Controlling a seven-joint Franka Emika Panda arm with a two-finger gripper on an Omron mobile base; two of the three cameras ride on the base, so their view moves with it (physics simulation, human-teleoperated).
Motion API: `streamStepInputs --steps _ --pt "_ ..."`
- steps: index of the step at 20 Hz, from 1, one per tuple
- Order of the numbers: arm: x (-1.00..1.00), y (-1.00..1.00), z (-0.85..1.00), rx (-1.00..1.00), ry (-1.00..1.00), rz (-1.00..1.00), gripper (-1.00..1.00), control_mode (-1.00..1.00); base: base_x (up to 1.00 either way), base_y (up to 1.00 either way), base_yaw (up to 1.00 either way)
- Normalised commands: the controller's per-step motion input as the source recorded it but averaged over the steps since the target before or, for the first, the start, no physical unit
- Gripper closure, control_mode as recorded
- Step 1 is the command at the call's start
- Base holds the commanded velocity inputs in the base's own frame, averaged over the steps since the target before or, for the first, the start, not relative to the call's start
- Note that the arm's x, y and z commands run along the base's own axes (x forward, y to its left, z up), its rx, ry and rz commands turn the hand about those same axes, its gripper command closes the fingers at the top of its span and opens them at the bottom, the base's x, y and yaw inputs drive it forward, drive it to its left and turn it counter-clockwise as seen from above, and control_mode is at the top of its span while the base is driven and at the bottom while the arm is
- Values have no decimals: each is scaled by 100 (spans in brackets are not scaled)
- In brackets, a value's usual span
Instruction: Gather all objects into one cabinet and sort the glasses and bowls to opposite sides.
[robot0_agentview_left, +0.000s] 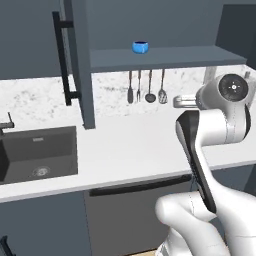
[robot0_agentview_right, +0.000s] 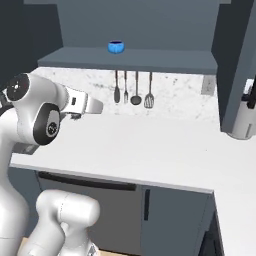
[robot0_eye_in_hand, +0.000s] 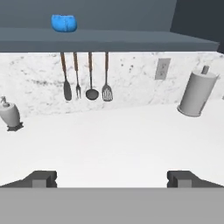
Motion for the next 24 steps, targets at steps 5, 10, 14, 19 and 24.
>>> streamStepInputs --steps 5,10,14,19,24 --pt "0 0 0 0 0 0 -100 100 54 -5 1" --pt "0 0 0 0 0 0 -100 100 48 0 7" --pt "0 0 0 0 0 0 -100 100 41 0 9" --pt "0 0 0 0 0 0 -100 100 8 0 0" --pt "0 0 0 0 0 0 -100 100 -5 0 0"
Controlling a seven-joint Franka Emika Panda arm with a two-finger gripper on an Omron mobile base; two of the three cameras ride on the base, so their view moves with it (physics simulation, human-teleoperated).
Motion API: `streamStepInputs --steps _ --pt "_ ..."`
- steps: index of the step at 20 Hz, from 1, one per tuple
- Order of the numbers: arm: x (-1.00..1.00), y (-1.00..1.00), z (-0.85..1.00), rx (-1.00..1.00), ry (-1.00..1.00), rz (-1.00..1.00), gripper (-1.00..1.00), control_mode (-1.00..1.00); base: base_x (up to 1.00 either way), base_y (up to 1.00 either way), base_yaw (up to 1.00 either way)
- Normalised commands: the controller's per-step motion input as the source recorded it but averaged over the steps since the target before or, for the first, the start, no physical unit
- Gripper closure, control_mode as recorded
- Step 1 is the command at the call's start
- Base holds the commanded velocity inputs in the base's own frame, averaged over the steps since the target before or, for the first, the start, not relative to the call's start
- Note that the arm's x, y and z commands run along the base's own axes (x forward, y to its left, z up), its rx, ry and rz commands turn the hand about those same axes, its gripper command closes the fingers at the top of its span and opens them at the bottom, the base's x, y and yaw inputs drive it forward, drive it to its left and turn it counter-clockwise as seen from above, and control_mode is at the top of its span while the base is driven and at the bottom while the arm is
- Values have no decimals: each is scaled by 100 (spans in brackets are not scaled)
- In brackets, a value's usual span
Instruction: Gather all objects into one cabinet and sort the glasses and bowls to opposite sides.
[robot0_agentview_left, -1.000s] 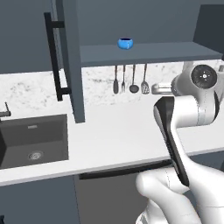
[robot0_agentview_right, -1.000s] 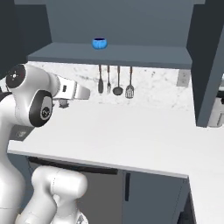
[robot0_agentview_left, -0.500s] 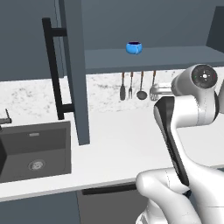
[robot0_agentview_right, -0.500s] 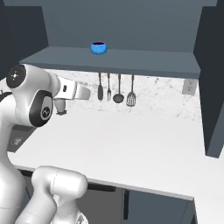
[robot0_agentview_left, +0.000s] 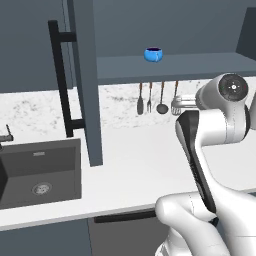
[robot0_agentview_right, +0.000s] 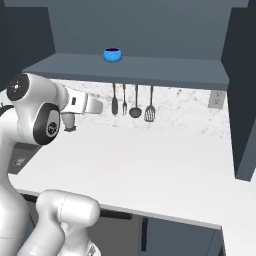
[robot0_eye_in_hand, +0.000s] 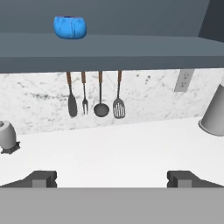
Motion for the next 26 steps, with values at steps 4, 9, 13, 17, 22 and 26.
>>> streamStepInputs --steps 4,9,13,17,22,26 --pt "0 0 0 0 0 0 -100 100 -2 0 0" --pt "0 0 0 0 0 0 -100 100 0 0 0" --pt "0 0 0 0 0 0 -100 100 0 0 0" --pt "-27 0 38 1 -7 0 -100 -100 0 0 0" --pt "-43 0 71 4 -14 0 -100 -100 0 0 0" --pt "10 -11 69 10 -10 0 -100 -100 0 0 0"
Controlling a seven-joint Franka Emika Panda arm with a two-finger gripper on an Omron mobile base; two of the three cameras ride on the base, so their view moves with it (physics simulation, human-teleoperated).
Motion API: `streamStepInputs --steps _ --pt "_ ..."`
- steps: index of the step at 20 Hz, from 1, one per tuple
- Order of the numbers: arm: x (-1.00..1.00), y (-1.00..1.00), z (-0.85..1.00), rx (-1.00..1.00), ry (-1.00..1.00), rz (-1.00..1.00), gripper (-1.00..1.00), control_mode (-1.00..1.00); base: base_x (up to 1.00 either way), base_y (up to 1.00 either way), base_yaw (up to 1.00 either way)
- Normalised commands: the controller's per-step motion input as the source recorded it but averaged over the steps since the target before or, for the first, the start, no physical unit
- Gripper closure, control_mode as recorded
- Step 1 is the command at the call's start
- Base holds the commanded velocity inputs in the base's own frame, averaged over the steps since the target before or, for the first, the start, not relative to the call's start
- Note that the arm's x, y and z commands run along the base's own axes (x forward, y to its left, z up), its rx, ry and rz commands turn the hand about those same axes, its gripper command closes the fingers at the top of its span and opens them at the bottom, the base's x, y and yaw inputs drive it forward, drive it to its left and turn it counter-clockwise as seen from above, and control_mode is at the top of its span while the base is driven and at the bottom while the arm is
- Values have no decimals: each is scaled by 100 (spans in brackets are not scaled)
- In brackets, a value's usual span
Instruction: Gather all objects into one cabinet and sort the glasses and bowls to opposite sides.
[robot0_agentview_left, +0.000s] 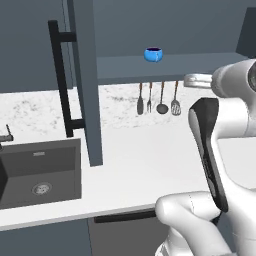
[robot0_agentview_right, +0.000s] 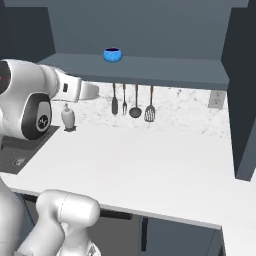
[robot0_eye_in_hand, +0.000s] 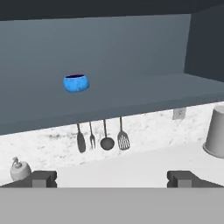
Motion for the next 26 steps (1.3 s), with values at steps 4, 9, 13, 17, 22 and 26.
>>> streamStepInputs --steps 4,9,13,17,22,26 --pt "54 -15 65 12 -13 0 -100 -100 0 0 0" --pt "75 -11 32 13 -7 0 -100 -100 0 0 0" --pt "52 0 -3 0 1 0 -100 -100 0 0 0" --pt "81 0 -15 -3 11 7 -100 -100 0 0 0" --pt "51 2 -6 -2 11 4 -100 -100 0 0 0" --pt "70 0 -16 -2 19 19 -100 -100 0 0 0"
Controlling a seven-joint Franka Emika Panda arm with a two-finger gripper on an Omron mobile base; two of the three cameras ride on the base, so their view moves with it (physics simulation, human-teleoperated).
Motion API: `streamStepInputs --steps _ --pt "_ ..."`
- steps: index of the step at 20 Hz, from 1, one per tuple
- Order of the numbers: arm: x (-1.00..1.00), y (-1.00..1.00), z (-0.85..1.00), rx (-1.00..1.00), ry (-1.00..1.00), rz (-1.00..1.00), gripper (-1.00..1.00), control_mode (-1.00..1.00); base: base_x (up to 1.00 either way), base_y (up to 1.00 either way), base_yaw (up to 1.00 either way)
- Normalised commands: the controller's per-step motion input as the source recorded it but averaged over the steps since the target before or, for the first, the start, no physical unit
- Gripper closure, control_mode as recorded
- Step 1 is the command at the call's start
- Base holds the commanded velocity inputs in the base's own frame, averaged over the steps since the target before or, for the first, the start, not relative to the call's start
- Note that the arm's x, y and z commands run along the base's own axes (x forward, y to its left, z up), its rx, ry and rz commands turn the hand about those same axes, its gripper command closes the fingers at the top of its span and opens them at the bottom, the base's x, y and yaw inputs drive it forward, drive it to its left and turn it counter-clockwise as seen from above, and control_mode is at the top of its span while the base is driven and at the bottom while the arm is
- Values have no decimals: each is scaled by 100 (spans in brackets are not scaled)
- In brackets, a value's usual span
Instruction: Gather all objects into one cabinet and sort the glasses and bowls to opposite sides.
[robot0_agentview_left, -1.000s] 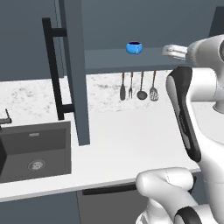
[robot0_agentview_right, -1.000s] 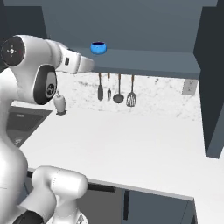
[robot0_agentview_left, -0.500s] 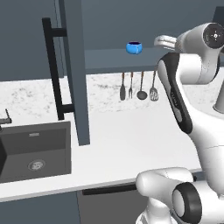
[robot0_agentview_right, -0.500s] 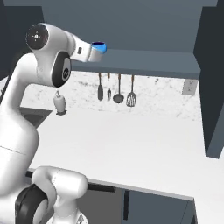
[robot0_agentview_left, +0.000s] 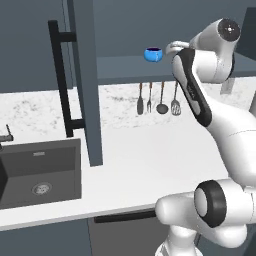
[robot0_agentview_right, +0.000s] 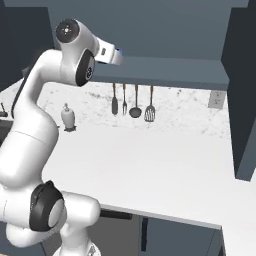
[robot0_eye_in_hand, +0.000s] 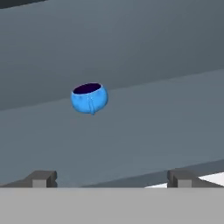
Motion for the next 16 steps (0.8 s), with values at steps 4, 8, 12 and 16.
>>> streamStepInputs --steps 4,8,12,16 --pt "68 0 -21 -3 17 21 -100 -100 0 0 0" --pt "72 3 -13 0 16 12 -100 -100 0 0 0" --pt "75 7 -10 0 16 13 -100 -100 0 0 0" --pt "74 0 0 0 0 0 -100 -100 0 0 0"
